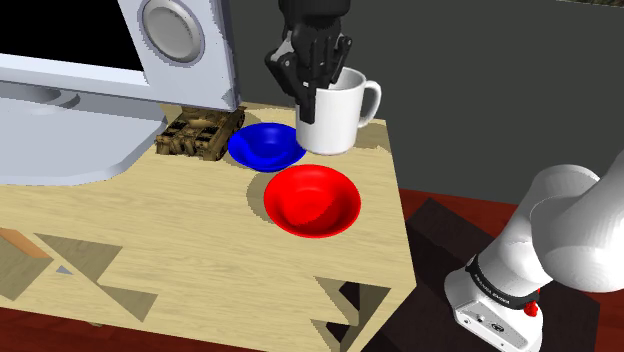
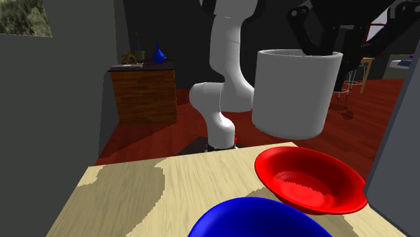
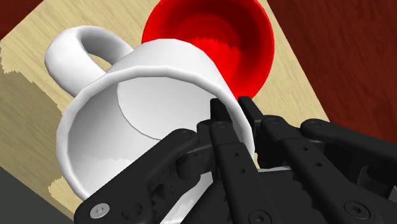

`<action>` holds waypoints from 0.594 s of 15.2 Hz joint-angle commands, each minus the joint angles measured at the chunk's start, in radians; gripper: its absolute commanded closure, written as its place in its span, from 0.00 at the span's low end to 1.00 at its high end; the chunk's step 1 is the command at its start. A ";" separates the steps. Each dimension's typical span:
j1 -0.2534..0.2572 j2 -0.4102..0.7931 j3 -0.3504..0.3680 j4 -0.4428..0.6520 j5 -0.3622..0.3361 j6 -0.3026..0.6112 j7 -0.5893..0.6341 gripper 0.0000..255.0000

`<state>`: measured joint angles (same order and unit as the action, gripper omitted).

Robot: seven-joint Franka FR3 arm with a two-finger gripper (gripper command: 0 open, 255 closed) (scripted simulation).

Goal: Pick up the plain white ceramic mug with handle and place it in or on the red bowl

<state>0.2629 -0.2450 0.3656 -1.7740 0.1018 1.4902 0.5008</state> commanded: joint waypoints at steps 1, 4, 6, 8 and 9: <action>0.017 -0.011 0.026 0.000 0.012 -0.008 0.044 1.00; 0.035 -0.018 0.056 0.003 0.025 -0.013 0.093 1.00; 0.036 -0.027 0.056 -0.032 0.028 0.014 0.089 1.00; 0.037 -0.034 0.056 -0.066 0.031 0.041 0.086 1.00; 0.038 -0.038 0.056 -0.083 0.032 0.055 0.085 1.00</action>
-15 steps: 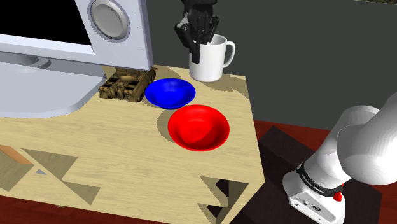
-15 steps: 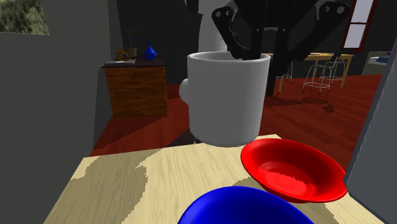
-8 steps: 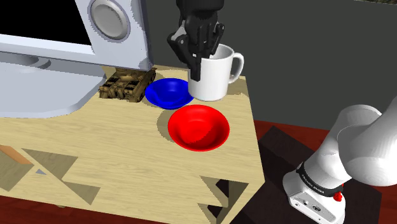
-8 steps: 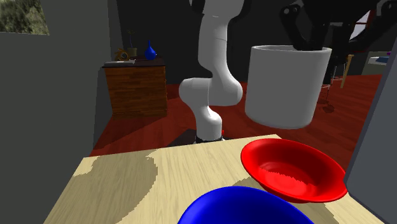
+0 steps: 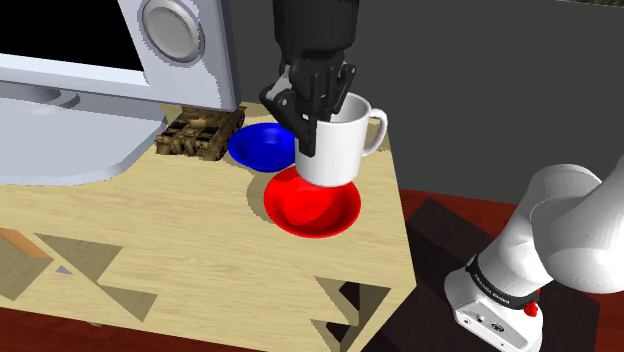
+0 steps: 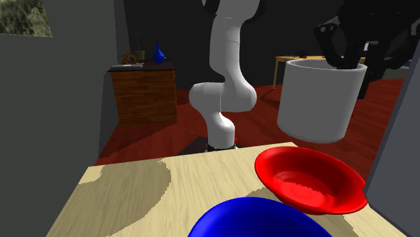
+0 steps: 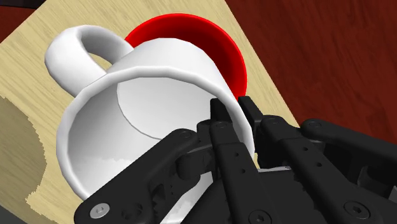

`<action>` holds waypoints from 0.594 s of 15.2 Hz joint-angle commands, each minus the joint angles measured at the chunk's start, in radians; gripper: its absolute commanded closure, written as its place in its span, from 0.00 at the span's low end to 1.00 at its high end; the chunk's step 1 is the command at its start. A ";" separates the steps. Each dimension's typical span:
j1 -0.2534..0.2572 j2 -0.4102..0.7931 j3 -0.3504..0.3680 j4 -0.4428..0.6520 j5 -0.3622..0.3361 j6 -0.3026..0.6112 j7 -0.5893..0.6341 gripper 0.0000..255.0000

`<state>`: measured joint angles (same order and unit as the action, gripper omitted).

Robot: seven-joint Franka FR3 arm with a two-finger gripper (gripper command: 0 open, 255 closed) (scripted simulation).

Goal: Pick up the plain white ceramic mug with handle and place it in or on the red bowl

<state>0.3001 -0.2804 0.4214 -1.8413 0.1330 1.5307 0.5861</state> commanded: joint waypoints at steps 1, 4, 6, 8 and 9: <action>0.001 -0.005 0.001 -0.032 0.002 0.028 -0.002 1.00; 0.003 -0.013 0.002 -0.080 0.006 0.068 -0.005 1.00; 0.004 -0.017 0.004 -0.110 0.008 0.095 -0.007 1.00; 0.005 -0.020 0.005 -0.140 0.010 0.121 -0.009 1.00; 0.006 -0.021 0.006 -0.154 0.011 0.135 -0.010 1.00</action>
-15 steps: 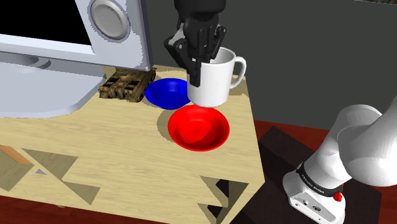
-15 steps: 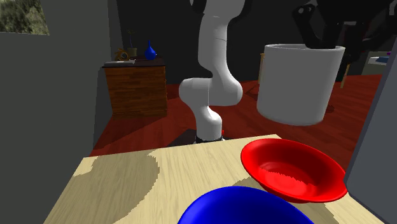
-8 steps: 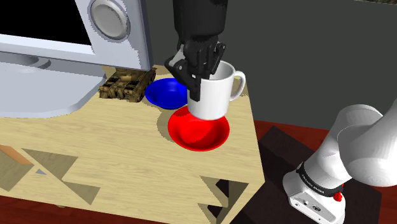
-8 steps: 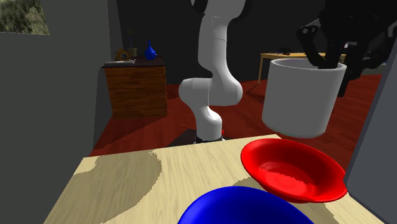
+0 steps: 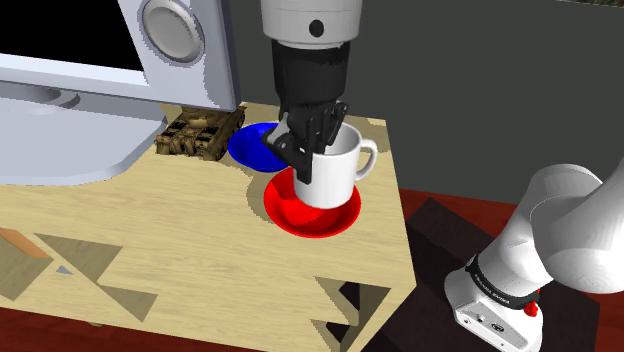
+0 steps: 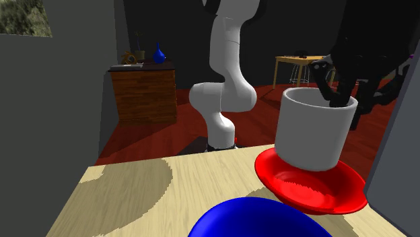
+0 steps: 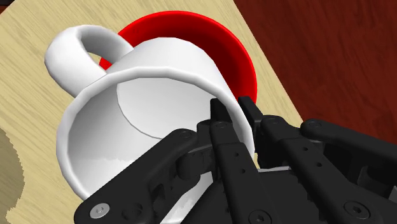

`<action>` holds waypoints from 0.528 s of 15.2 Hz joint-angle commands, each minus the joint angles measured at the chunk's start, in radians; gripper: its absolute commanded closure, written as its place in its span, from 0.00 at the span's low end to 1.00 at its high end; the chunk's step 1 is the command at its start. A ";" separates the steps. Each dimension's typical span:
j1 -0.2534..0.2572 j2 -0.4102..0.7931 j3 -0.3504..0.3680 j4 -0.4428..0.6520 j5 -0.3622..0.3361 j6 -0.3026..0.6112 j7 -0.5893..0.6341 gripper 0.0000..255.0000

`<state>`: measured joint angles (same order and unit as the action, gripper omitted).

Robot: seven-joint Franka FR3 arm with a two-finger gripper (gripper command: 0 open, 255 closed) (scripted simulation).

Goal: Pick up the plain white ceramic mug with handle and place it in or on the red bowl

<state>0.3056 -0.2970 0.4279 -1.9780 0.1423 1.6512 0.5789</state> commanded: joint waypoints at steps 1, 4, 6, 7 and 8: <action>0.001 -0.005 0.000 -0.032 0.003 0.027 -0.003 1.00; 0.002 -0.007 0.003 -0.067 0.005 0.061 -0.005 1.00; 0.002 -0.007 0.003 -0.067 0.005 0.061 -0.005 1.00; 0.002 -0.007 0.003 -0.067 0.005 0.061 -0.005 1.00; 0.002 -0.007 0.003 -0.067 0.005 0.061 -0.005 1.00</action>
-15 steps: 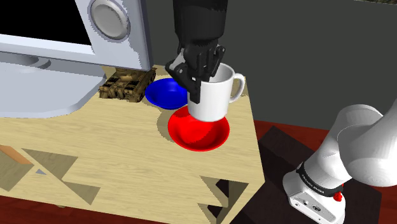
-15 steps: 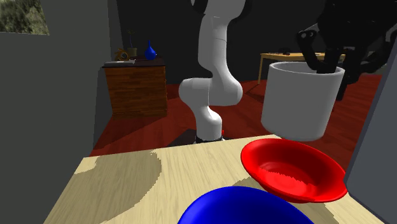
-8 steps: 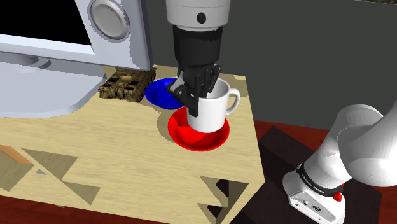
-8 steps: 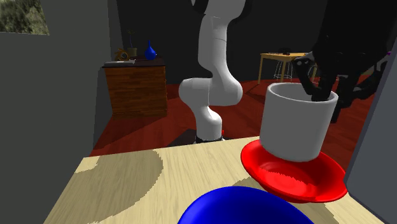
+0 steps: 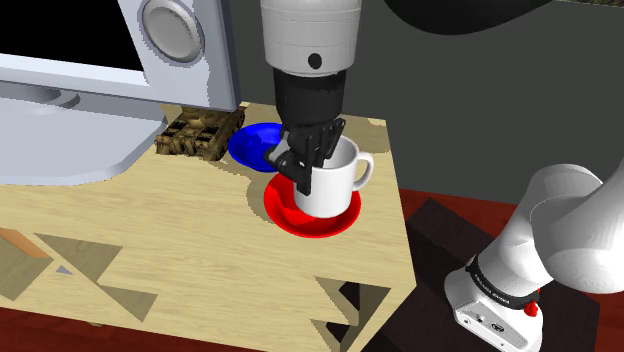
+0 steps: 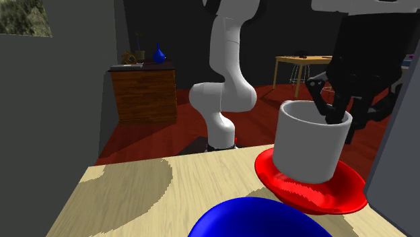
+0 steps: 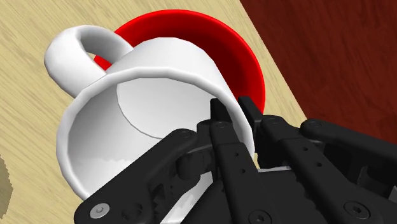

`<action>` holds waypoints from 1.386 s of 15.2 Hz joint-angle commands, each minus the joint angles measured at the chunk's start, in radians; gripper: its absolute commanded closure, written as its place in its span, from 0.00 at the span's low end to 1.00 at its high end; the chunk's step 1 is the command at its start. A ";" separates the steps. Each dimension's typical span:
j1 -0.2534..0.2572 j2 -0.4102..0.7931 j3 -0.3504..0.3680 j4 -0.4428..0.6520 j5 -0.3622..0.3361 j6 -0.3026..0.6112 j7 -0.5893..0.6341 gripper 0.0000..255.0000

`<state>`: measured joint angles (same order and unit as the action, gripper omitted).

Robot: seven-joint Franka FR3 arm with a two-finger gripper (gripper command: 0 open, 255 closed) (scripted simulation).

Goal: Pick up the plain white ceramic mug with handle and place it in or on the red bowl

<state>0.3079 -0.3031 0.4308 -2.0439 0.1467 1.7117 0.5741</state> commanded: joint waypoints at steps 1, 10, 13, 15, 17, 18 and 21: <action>0.000 -0.001 0.000 -0.001 0.000 0.001 0.000 1.00; -0.002 0.003 -0.002 0.036 -0.003 -0.032 0.001 0.00; -0.007 0.020 -0.007 0.145 -0.012 -0.125 0.008 0.00; -0.007 0.020 -0.007 0.145 -0.012 -0.125 0.008 0.00; -0.007 0.020 -0.007 0.145 -0.012 -0.125 0.008 0.00; -0.007 0.020 -0.007 0.145 -0.012 -0.125 0.008 0.00; -0.007 0.020 -0.007 0.145 -0.012 -0.125 0.008 0.00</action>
